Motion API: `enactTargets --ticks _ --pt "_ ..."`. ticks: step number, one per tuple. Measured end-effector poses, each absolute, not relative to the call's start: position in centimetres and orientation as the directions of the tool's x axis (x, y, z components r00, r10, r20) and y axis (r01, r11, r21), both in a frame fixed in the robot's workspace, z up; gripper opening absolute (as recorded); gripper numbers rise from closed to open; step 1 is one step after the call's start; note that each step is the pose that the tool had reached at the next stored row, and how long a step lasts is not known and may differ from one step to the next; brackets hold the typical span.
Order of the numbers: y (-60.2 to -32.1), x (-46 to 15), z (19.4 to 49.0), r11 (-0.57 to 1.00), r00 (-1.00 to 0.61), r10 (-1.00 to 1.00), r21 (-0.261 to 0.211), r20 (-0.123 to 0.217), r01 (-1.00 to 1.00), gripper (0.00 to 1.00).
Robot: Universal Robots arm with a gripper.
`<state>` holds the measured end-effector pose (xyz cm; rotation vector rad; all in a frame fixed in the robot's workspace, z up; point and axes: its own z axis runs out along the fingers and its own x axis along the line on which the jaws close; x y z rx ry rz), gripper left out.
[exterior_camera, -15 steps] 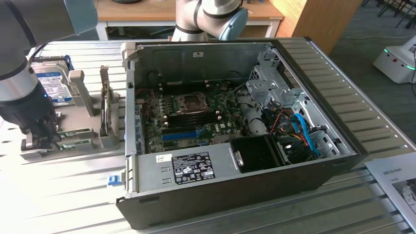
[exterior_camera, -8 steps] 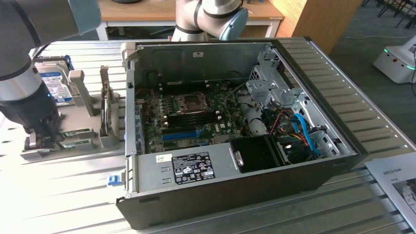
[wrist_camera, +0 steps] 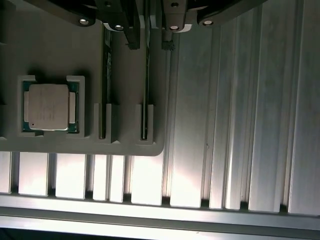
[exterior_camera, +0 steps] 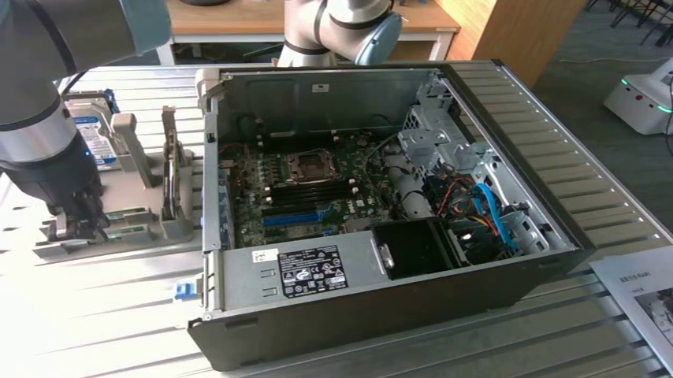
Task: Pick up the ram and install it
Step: 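Pick up the ram and move it above insertion slot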
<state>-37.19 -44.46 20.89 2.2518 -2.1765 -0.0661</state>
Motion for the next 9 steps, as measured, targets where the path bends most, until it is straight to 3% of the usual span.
enactTargets --ticks 9 --pt "-44.46 -36.53 20.89 -0.034 0.033 -0.999 0.036 -0.024 -0.999 0.31"
